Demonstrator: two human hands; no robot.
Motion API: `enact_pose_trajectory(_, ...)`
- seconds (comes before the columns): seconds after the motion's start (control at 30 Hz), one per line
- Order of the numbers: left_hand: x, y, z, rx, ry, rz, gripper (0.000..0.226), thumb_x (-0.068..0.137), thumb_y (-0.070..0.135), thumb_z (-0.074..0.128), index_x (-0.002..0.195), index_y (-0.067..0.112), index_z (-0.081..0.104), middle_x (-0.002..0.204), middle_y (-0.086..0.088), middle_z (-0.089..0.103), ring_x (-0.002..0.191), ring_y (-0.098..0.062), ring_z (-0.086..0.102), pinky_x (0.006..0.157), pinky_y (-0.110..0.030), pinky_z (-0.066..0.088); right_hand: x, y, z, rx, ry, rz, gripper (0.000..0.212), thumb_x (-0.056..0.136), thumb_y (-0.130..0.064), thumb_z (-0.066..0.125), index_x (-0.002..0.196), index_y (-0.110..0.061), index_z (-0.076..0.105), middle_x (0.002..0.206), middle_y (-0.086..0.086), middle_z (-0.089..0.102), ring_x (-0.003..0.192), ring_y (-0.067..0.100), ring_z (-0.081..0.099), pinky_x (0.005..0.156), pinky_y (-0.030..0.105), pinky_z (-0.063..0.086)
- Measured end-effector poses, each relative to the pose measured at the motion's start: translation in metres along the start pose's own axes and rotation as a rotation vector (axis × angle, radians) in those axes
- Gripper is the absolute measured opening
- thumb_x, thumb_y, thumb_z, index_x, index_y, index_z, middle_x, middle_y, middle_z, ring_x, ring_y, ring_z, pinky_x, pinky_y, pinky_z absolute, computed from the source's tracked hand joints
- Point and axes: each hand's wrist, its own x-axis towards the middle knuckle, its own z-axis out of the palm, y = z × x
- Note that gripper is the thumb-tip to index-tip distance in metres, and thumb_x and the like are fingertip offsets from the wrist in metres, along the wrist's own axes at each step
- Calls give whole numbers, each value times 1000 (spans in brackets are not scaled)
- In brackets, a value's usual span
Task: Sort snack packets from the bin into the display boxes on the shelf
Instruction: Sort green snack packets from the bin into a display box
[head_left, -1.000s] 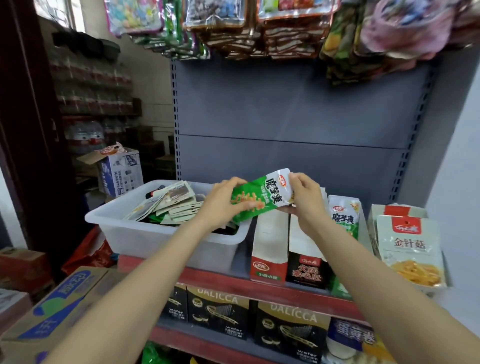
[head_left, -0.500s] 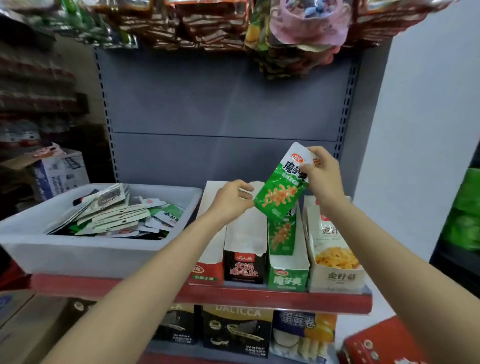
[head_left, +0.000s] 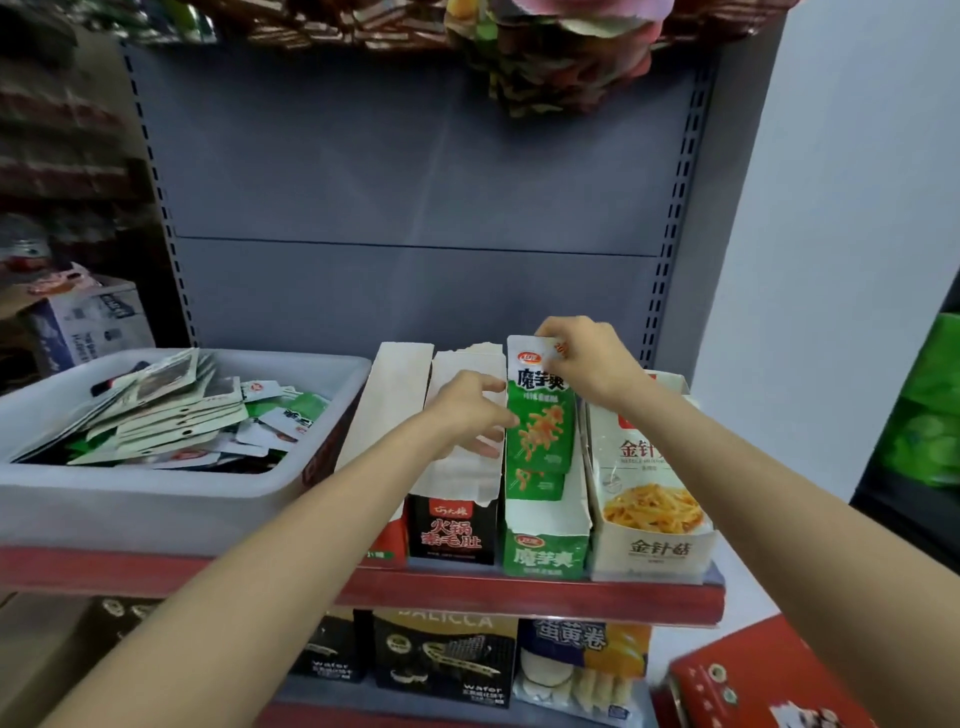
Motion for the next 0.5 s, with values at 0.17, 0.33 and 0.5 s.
enact_pose_trajectory(0.17, -2, -3, -2, -24, 1, -1, 62, 85, 0, 63, 142, 8, 37, 116, -18, 62, 100, -31, 64, 66, -36, 59, 6, -1, 4, -246, -99, -1, 26, 85, -10, 59, 109, -20, 60, 111, 7, 62, 101, 30, 57, 69, 32, 40)
enact_pose_trajectory(0.33, -3, -4, -2, -12, 1, 6, 61, 84, 3, 66, 140, 8, 42, 112, -16, 65, 94, -28, 66, 67, -37, 59, 4, 3, 14, -418, -137, 10, 29, 89, -16, 58, 118, -18, 56, 117, 10, 60, 105, 32, 57, 71, 33, 38)
enact_pose_trajectory(0.5, -11, -1, -9, 62, 119, 116, 45, 85, 14, 66, 128, 14, 53, 100, -5, 68, 90, -21, 67, 66, -29, 57, -2, -1, 17, -425, -11, -61, 31, 90, -18, 59, 120, -17, 54, 116, 6, 54, 110, 26, 51, 82, 35, 40)
